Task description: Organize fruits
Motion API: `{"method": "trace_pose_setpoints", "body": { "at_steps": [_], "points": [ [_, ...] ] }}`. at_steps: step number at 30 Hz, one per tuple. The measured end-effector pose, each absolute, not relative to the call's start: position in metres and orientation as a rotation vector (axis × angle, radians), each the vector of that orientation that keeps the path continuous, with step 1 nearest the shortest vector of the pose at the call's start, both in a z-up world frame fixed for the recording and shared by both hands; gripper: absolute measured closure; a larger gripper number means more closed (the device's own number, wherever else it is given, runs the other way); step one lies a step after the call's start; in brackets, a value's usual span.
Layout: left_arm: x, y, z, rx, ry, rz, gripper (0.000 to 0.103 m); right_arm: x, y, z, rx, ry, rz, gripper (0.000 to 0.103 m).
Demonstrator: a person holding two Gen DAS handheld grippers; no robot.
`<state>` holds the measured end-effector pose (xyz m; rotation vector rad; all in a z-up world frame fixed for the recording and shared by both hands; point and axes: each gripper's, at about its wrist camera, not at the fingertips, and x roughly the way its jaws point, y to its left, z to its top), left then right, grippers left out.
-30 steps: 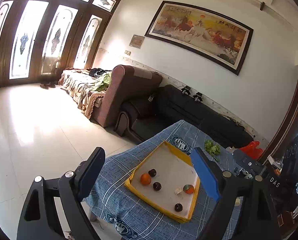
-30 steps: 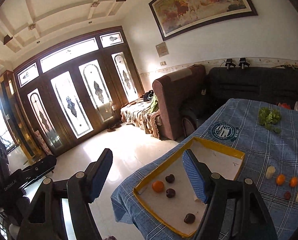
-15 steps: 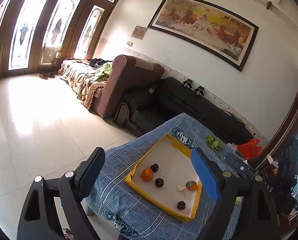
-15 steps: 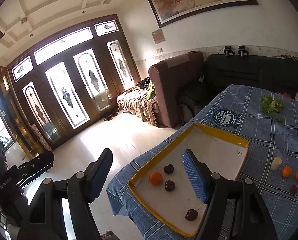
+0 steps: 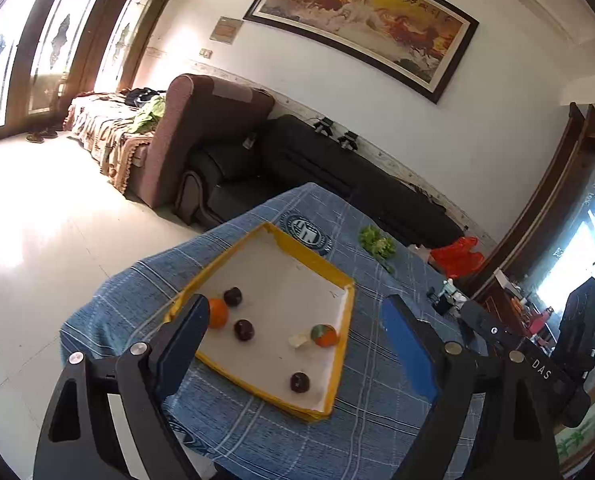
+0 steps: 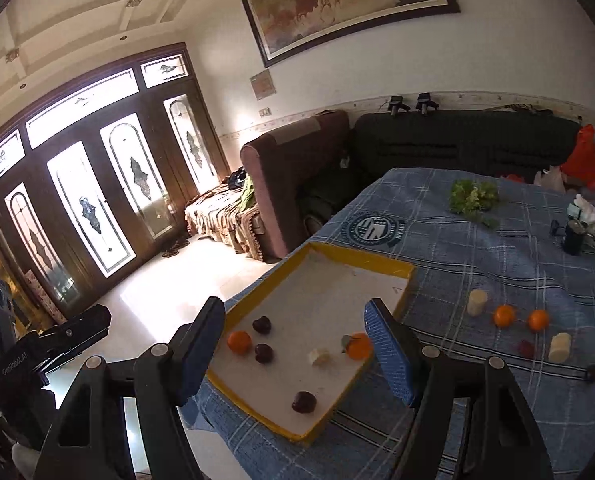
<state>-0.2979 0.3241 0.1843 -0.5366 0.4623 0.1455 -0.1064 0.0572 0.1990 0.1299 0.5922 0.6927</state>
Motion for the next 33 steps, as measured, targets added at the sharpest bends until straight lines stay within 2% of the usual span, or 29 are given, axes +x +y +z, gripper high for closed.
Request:
{"method": "trace_pose_setpoints", "body": {
  "at_steps": [3, 5, 9, 13, 18, 27, 28, 30, 31, 33],
  "points": [
    [-0.274, 0.296, 0.193, -0.494, 0.486, 0.103, 0.016, -0.104, 0.01, 0.213, 0.138, 0.545, 0.586, 0.026],
    [-0.255, 0.274, 0.196, -0.468, 0.497, 0.053, 0.016, -0.097, -0.022, 0.219, 0.142, 0.534, 0.52, 0.022],
    [-0.213, 0.228, 0.185, -0.384, 0.579, -0.028, 0.016, -0.067, -0.059, 0.209, 0.096, 0.595, 0.443, 0.019],
    [-0.181, 0.204, 0.162, -0.329, 0.658, -0.061, 0.016, -0.027, -0.061, 0.152, 0.054, 0.73, 0.417, 0.019],
    [-0.145, 0.215, 0.142, -0.376, 0.731, -0.062, 0.016, 0.031, -0.039, 0.084, 0.029, 0.862, 0.423, 0.028],
    [-0.069, 0.21, 0.116, -0.406, 0.83, -0.086, 0.016, 0.103, -0.018, 0.024, -0.011, 0.974, 0.395, 0.031],
    [-0.062, 0.205, 0.113, -0.4, 0.84, -0.093, 0.016, 0.105, -0.017, 0.021, -0.006, 0.98, 0.399, 0.033],
    [-0.044, 0.193, 0.105, -0.375, 0.868, -0.104, 0.016, 0.109, -0.017, 0.015, 0.009, 0.985, 0.406, 0.044],
    [-0.035, 0.187, 0.102, -0.365, 0.88, -0.111, 0.016, 0.11, -0.018, 0.013, 0.018, 0.99, 0.414, 0.062],
    [-0.015, 0.173, 0.092, -0.344, 0.916, -0.121, 0.016, 0.11, -0.021, 0.011, 0.045, 0.975, 0.421, 0.064]
  ]
}}
